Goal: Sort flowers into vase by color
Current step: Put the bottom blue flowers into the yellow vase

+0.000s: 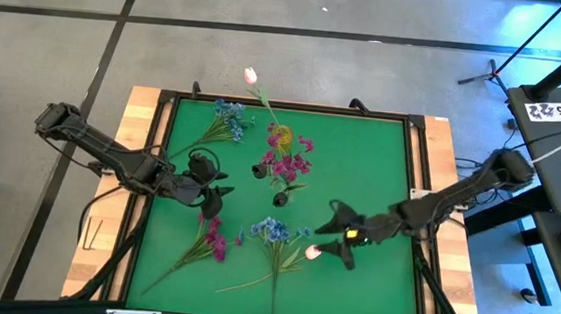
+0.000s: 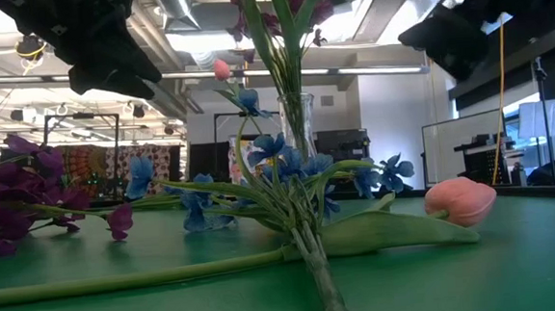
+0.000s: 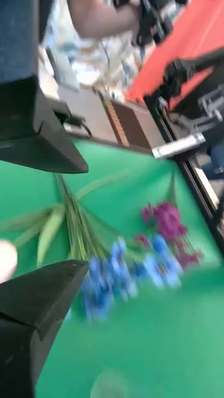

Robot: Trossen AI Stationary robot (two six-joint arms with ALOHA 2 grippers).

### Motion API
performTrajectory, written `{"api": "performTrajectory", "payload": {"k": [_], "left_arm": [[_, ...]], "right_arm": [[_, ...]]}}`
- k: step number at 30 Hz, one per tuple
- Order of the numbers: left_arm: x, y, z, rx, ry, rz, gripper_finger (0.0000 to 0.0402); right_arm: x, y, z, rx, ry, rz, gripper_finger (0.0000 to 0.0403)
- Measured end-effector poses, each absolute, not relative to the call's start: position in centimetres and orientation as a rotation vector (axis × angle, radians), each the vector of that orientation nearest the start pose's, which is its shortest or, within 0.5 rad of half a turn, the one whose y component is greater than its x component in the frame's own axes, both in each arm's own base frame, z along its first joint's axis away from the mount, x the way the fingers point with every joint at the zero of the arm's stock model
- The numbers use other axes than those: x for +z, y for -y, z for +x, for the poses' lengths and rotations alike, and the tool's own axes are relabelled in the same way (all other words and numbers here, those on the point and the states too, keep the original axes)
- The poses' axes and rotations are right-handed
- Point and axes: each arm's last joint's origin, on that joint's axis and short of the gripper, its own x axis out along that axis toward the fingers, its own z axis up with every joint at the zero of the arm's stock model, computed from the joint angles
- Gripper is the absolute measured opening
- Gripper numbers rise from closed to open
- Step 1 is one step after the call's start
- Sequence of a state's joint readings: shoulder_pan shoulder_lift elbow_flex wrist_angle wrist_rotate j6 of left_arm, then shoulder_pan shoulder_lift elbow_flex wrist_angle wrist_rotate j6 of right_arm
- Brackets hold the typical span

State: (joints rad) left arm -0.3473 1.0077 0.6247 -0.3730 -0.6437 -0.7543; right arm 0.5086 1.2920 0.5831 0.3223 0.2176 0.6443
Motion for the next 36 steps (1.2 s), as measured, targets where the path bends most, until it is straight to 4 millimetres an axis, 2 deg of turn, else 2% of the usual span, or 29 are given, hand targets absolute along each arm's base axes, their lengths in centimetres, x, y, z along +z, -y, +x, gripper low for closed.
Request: {"api": "performTrajectory", "payload": {"k": [6,11,15,19,26,36], "left_arm": [[22.8,5.2,18.9,0.494,-0.521,-0.363,0.021],[22.8,5.2,18.9,0.494,-0.521,-0.363,0.021],[22.8,5.2,18.9,0.494,-0.521,-0.364,0.021],[22.8,5.2,18.9,0.493,-0.523,-0.363,0.021],[22.8,5.2,18.8,0.494,-0.528,-0.361,0.021],[22.8,5.2,18.8,0.495,-0.532,-0.35,0.021]], "right_arm": [[18.7,-15.5,25.0,0.172,-0.47,0.544,0.0239],[19.1,-18.1,27.6,0.11,-0.603,0.461,0.0239],[19.3,-19.3,29.8,-0.024,-0.749,0.379,0.0239],[19.2,-19.8,31.9,-0.151,-0.835,0.407,0.0239],[17.9,-19.8,35.0,-0.205,-0.864,0.462,0.0239],[15.3,-18.9,36.4,-0.293,-0.883,0.511,0.0239]]}}
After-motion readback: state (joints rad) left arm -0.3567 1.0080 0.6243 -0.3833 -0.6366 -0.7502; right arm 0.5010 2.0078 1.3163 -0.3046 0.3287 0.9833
